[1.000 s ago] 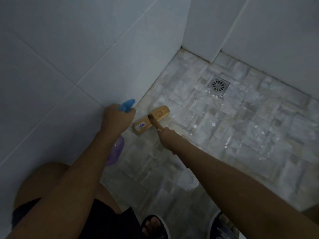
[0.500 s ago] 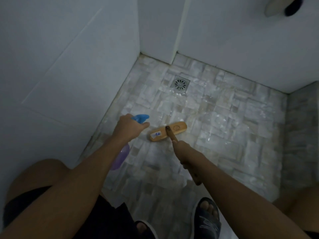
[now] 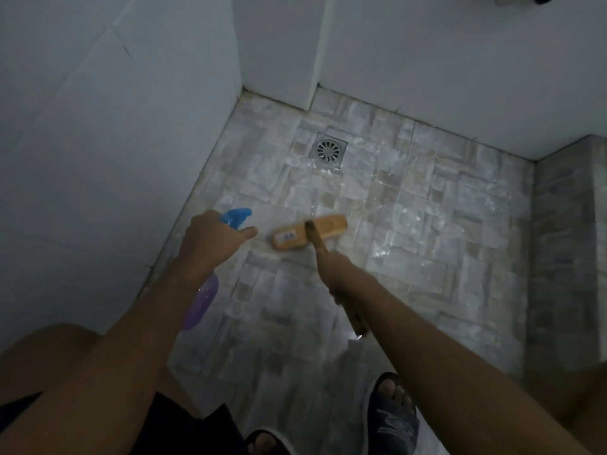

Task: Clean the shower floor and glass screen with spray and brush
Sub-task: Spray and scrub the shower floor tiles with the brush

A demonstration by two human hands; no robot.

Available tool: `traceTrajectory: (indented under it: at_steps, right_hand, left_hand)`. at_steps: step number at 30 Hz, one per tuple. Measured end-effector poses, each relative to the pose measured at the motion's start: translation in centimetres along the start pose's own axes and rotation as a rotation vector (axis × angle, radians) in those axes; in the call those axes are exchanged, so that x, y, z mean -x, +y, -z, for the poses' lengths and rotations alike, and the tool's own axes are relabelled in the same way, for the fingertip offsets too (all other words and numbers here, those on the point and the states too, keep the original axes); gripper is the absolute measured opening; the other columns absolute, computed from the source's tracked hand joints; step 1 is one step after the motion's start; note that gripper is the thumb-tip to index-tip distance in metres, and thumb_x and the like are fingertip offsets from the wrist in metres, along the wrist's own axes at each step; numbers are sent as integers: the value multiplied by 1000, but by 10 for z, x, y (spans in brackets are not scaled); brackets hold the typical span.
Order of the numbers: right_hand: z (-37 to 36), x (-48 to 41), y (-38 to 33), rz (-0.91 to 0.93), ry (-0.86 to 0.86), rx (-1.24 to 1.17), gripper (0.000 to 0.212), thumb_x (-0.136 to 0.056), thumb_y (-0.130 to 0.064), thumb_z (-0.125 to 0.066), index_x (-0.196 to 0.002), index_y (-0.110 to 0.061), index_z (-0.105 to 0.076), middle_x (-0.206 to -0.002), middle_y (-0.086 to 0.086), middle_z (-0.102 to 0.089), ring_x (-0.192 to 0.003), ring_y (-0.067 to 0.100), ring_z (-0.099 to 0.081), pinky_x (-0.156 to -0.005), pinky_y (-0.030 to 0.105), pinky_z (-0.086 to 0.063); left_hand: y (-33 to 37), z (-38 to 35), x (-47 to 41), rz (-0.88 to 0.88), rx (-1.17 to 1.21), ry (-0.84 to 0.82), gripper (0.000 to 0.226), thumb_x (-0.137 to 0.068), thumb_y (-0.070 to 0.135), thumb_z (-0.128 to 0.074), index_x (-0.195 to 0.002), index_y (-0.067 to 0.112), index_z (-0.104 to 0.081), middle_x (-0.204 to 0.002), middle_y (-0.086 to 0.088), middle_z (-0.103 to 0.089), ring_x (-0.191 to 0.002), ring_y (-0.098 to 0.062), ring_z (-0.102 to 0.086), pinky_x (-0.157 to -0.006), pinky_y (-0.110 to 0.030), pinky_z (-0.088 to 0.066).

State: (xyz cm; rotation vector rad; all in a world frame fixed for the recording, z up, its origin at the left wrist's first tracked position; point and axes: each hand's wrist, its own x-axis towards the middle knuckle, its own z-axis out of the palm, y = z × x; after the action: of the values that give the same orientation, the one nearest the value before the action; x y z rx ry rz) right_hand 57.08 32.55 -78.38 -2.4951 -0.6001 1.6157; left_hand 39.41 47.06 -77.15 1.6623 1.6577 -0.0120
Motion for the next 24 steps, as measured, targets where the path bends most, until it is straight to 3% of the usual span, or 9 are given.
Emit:
traceTrajectory:
  at_steps: [3,5,7,11,14,18,22,24]
  right_hand:
    - [9,-31,-54,36,77,-110,49,-109,-36,-25,-136,-3,-49,-111,19,-57,-82,33,-57,-72,44,-56]
    - [10,-37,-68,40,60,-131,47,-109,-35,-26,-138,-4,-47,-111,20,-59,-74,31,-57,-59,37,-53]
    - [8,-31,-56,52,38,-92,46,-109,-33,-26,-136,-3,-47,-116,21,-60,-78,32,-60,-57,36,-52]
    - [-14,-5,16,24,19,49,45,-109,-42,-24,-119,-9,-52,-95,9,-60,-71,23,-60,-55,34,-53]
    - [-31,3,45,10,7,105,45,-107,-48,-26,-117,-14,-54,-102,9,-64,-77,22,-65,-63,37,-61]
    - [-18,-3,-14,107,-17,116,41,-110,-31,-25,-136,-9,-48,-125,22,-58,-99,36,-64,-80,47,-58]
    - [-6,-36,-96,148,31,53,44,-109,-21,-28,-150,-5,-37,-137,24,-54,-101,37,-62,-81,43,-53]
    - [-9,-43,-111,106,30,31,44,-108,-14,-28,-149,-5,-36,-126,25,-59,-90,36,-62,-80,45,-55]
  left_hand:
    - [0,4,2,-1,31,12,72,-59,61,-81,-103,6,-65,-87,-14,-72,-78,-33,-72,-71,-46,-62]
    - [3,10,3,-5,77,31,84,-49,68,-74,-104,6,-66,-88,-14,-72,-79,-33,-72,-71,-48,-62]
    - [8,14,3,-18,107,33,87,-47,70,-72,-106,6,-67,-87,-13,-73,-78,-32,-73,-69,-47,-63]
    - [11,25,-1,20,111,75,71,-67,54,-80,-112,2,-62,-93,-15,-72,-83,-32,-72,-74,-45,-62]
    - [7,33,-2,52,120,71,83,-55,67,-73,-111,6,-65,-92,-11,-73,-81,-31,-72,-73,-44,-62]
    - [-3,41,-2,84,146,94,82,-55,68,-73,-109,6,-66,-89,-10,-73,-68,-27,-71,-55,-34,-61]
    - [-8,49,-2,102,191,121,70,-64,59,-79,-109,6,-68,-85,-10,-73,-64,-23,-70,-46,-27,-54]
    - [-8,58,2,106,225,129,60,-70,52,-80,-106,5,-68,-79,-10,-73,-54,-20,-64,-44,-27,-50]
